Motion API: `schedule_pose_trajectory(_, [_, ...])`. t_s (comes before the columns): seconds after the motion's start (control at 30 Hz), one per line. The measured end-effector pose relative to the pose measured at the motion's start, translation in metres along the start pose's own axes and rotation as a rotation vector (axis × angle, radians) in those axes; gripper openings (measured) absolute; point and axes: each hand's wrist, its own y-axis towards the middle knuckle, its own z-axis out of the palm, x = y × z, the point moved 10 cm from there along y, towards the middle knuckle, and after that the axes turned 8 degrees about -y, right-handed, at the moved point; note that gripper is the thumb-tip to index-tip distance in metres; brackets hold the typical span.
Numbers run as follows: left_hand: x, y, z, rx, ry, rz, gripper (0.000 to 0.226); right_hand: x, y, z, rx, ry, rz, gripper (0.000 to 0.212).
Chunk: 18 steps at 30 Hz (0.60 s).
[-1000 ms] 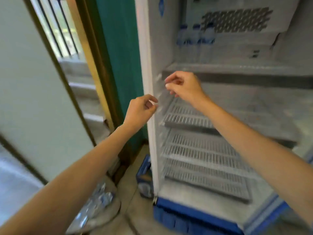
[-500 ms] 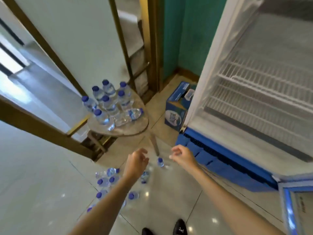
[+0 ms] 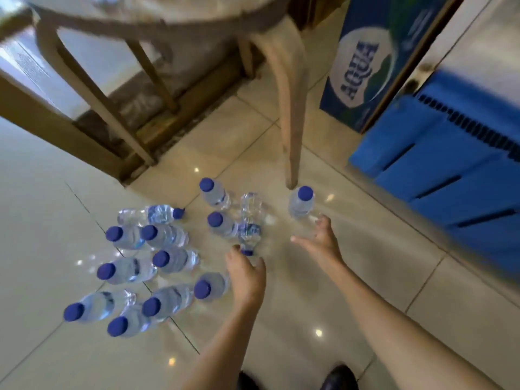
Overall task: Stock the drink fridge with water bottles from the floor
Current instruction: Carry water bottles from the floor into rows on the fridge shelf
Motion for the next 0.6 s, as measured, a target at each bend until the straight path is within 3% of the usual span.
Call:
schedule_pose_trajectory(0.17, [0.036, 0.049, 0.027, -0.135, -0.019, 0.003, 0.043, -0.003, 0.058, 0.018, -0.097, 0.148, -0.090, 0.100])
schedule_pose_trajectory(0.27, [0.046, 0.064, 0.038, -0.182, -0.004, -0.037, 0.052, 0.008, 0.074, 0.019, -0.157, 0.258, -0.166, 0.079])
schedule_pose_trajectory(0.37, [0.049, 0.064, 0.041, -0.244, -0.133, -0.017, 0.049, 0.010, 0.077, 0.016, -0.229, 0.309, -0.202, 0.060])
schedule_pose_trajectory(0.6, [0.032, 0.044, 0.034, -0.227, -0.288, 0.099, 0.039, 0.012, 0.074, 0.012, -0.258, 0.318, -0.245, 0.055])
